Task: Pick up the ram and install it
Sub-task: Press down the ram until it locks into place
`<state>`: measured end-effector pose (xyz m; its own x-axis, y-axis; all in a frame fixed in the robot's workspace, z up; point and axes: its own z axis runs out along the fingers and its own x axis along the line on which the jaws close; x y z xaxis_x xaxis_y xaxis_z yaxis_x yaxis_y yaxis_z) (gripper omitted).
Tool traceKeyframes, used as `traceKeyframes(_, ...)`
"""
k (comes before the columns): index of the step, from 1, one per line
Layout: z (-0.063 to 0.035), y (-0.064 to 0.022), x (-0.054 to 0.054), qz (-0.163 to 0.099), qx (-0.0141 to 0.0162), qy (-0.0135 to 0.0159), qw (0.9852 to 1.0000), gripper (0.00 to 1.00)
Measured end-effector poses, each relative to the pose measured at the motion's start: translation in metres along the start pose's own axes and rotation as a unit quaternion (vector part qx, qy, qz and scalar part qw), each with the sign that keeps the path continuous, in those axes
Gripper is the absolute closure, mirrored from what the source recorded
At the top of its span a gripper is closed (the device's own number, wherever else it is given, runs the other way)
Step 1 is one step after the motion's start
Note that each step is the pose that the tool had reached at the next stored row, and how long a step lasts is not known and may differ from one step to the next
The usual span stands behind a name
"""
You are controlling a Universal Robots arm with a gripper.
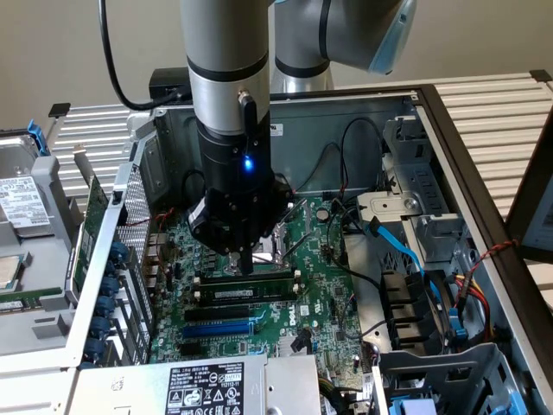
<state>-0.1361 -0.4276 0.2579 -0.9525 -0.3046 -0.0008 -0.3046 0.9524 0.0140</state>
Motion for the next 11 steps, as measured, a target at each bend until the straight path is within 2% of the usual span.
traceKeyframes(4, -0.0001, 0.0, 0.0001, 0.025, -0.0003, 0.0009, 0.9997, 0.9)
traceKeyframes(9, 0.0, 0.0, 0.0, 0.056, -0.0008, 0.0017, 0.9984, 0.9)
traceKeyframes(11, 0.0, 0.0, 0.0001, 0.058, -0.0008, 0.0017, 0.9983, 0.9)
